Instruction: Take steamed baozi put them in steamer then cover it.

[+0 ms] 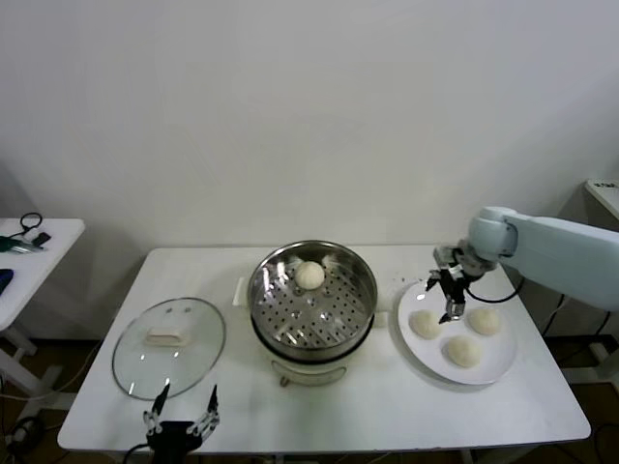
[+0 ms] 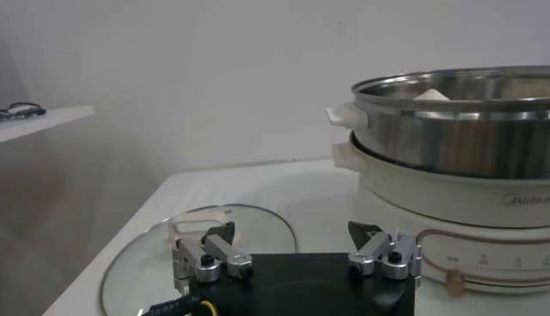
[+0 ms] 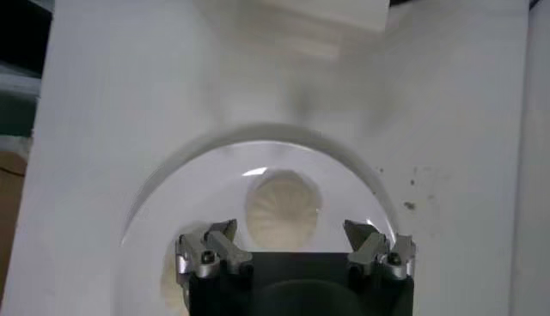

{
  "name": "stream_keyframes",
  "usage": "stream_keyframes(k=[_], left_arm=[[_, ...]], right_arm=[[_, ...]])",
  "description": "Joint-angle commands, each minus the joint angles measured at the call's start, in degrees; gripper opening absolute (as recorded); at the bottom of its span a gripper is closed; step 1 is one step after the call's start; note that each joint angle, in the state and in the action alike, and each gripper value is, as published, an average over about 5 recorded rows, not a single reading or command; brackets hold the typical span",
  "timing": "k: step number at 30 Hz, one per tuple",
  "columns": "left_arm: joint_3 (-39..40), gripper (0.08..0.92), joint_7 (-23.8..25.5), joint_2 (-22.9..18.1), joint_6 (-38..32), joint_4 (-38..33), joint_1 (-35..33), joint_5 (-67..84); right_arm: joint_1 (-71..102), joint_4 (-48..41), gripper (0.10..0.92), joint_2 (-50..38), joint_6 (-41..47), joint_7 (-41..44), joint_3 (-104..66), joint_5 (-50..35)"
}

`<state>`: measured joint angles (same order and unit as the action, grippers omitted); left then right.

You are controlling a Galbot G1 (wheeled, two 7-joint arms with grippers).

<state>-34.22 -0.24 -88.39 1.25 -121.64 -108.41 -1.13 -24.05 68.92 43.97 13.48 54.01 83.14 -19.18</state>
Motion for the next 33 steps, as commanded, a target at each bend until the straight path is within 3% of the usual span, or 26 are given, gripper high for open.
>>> stream_keyframes(k=[1,10,16,19,26,33], left_arm=[[0.1,0.823,-0.1,-0.1,-0.2,0.2,-0.1,-0.4],[0.3,0.823,-0.1,-0.4,-0.1,-0.2,-0.2,-0.6],[0.2,0.823,-0.3,-0.3,-0.2,-0.4,-0.1,-0.5],[0.2,0.823,-0.4,-0.3,-0.2,-0.6,-0.2,-0.5],[0.3,0.823,-0.5,-0.3,-0.1,-1.2,-0.4,-0.6],[0.8,0.823,-0.4,-0.2,0.2,-1.3,0.0,-0.6]], right_arm=[[12.2,-6.2,0.823,2.7,3.7,-2.0,-8.6,5.2],[14.0,-7.7,0.808,4.3,3.8,-3.1,-11.0,7.1],[13.1,-6.6,0.682,4.0,3.9,-3.1,-11.4,6.5],[9.9,-4.2,0.657,2.7,4.1,-2.6,-9.5,4.9],[-13.8,4.1,0.653,-0.5,3.7,-0.1,6.6,-7.4],[-38.6,14.1,0.653,4.7,5.3,1.1,18.0,-23.6]])
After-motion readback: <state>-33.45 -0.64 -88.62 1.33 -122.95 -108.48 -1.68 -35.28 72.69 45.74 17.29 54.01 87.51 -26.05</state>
